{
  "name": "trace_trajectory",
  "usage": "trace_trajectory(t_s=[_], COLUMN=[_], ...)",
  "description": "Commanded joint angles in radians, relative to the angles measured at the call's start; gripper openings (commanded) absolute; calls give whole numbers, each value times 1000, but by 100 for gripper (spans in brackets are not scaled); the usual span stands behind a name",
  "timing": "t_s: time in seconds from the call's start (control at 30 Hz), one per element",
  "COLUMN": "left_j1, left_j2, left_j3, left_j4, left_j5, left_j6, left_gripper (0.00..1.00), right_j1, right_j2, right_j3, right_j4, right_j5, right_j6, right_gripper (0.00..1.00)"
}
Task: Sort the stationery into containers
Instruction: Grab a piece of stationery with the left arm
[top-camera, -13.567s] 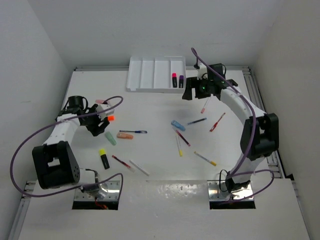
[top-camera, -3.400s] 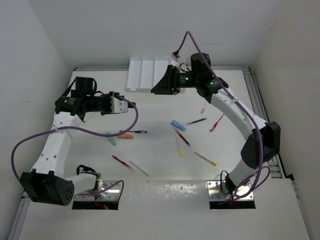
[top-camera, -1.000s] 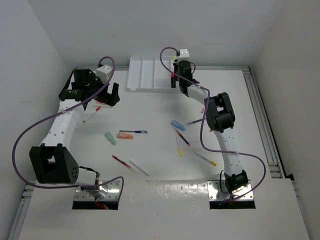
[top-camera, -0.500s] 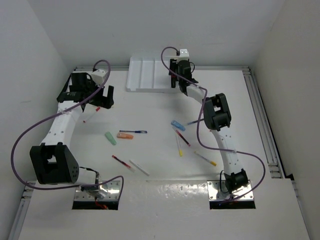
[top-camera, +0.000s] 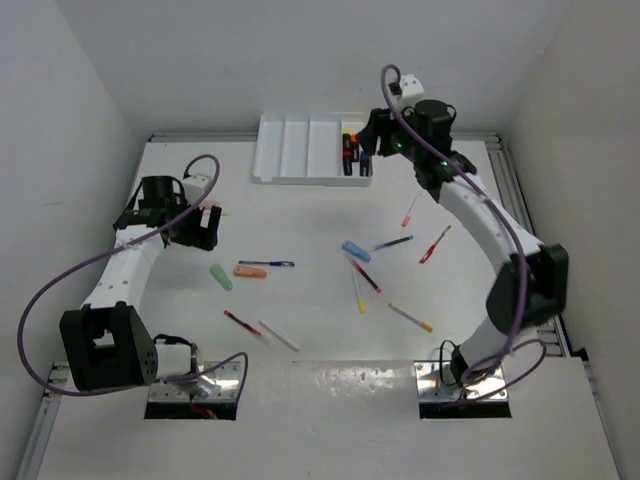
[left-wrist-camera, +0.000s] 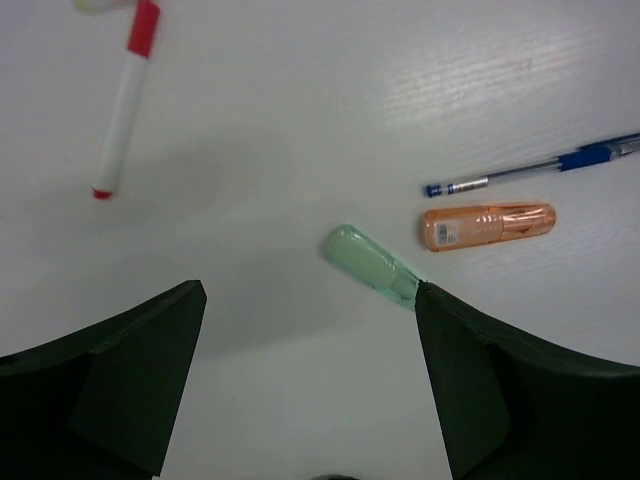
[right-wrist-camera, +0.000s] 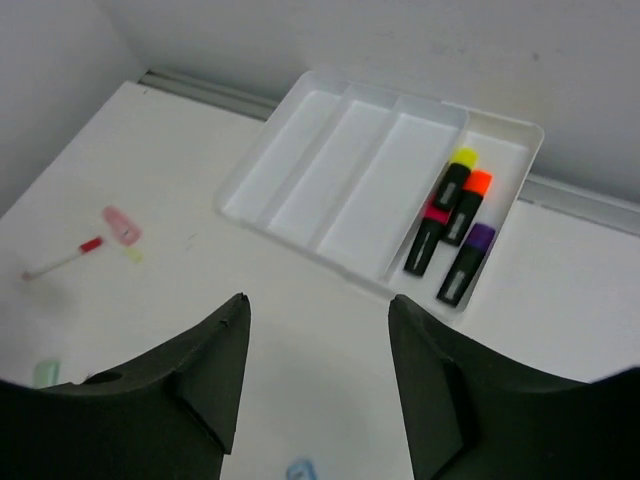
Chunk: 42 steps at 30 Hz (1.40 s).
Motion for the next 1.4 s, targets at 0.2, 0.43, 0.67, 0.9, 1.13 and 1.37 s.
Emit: trace_trajectory(t_s=[0.2,0.43,0.67,0.9,1.13,1.37], left_j1=[-52,-69,-100,-102,-86,-71], left_j2=[-14,29,95,184,306,405], left_j3=[-91,-83,-95,-115,-98,-108], left_j4=[68,22,39,48,49,59], left_j5=[-127,80,-88,-268,-204,-127], left_j6=[-211,-36,-163,-365,-381,-381], left_gripper=[90,85,71,69,66,63], right_j1=[-78,-137,-172,-178,-187,-189], right_j2=[-330,-431,-442,-413,-390,-339], right_j3=[-470,-570,-607,-582,-570,-516], right_j4=[-301,-393,-478,-499,-504,-545], right_j5=[-203,-242,-287,-298,-307,-312], right_j6=[45,25,4,8,7,-15], right_gripper=[54,51,48,48,48,47])
